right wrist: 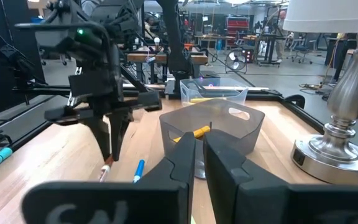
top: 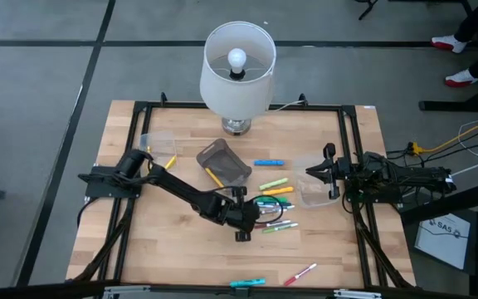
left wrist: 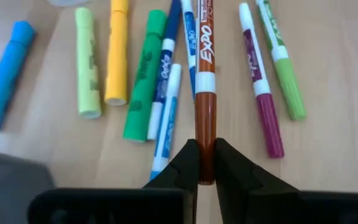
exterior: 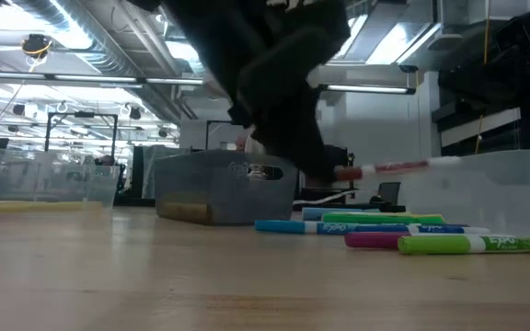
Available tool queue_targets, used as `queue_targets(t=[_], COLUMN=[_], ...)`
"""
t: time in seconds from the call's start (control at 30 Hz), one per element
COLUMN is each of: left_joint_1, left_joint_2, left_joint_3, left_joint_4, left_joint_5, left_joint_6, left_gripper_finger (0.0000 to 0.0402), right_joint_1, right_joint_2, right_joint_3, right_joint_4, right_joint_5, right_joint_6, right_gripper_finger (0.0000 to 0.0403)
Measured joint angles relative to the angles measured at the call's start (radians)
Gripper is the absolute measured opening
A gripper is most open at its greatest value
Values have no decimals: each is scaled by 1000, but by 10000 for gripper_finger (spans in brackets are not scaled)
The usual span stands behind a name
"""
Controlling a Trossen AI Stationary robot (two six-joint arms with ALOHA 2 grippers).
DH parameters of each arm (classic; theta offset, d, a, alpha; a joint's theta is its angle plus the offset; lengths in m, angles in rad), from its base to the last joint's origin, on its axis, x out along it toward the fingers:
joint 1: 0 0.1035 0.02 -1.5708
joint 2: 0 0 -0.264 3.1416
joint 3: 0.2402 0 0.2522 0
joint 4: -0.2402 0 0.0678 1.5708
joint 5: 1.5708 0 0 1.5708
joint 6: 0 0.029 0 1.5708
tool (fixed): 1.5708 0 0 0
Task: Pick & Place Markers
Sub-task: Put the brown highlighter into the right transparent bin
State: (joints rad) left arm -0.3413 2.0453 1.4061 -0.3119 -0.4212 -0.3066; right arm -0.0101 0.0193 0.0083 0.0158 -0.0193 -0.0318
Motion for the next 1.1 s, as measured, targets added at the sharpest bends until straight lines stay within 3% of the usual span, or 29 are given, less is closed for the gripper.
queue_targets(t=[0.27, 0.63, 0.83, 1.1], left_joint_1=[-4, 27, 66, 112], left_joint_2=[-13, -13, -13, -13], left_joint_3=[0, 1, 1, 1], left_joint_4=[74, 263, 410, 451], left_joint_5=[-86, -309, -325, -346], left_joint_6=[-37, 12, 97, 122], left_gripper_finger=[24, 24, 24, 24], right_joint_1=[0, 0, 0, 0], right_joint_2=[0, 0, 0, 0], right_joint_3=[0, 0, 0, 0], right_joint_4=[47, 75, 91, 84], right_joint_5=[0, 0, 0, 0], right_joint_6=[9, 88, 109, 120], right_gripper_finger=[35, 35, 35, 35])
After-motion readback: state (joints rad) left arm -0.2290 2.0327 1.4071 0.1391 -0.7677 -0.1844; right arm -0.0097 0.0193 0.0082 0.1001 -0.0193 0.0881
